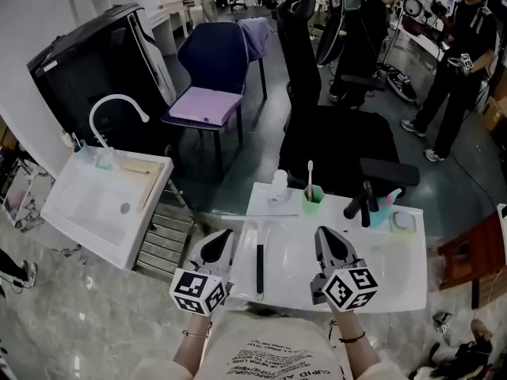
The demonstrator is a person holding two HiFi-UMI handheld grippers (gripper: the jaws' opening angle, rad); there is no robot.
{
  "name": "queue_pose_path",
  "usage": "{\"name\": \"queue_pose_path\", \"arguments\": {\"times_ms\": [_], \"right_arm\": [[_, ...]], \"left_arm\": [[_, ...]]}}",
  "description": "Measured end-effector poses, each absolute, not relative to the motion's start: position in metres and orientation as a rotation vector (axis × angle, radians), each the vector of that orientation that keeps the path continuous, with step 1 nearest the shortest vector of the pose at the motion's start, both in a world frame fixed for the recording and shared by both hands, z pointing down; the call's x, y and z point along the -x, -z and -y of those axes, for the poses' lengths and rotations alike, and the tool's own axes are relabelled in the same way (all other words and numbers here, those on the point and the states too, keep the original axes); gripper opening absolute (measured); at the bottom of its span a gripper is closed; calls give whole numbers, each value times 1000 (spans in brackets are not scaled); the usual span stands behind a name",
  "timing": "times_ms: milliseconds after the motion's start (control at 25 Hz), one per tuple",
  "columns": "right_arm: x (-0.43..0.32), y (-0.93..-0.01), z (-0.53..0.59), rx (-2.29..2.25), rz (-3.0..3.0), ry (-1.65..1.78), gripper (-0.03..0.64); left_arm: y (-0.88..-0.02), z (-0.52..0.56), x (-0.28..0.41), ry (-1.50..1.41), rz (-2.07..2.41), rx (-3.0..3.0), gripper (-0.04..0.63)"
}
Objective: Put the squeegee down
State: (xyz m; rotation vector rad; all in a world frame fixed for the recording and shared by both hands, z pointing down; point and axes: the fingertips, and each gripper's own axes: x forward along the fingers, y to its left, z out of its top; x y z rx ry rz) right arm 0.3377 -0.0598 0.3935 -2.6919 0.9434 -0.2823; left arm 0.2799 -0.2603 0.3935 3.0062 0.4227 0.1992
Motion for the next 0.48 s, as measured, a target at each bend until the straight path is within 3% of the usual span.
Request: {"name": "queue_pose_path", "arguments": {"times_ms": [480], "right_arm": [[-335, -398, 54, 2720, -929, 275, 5]], "left_arm": [[-394, 263, -275, -198, -389, -3017, 21]]}}
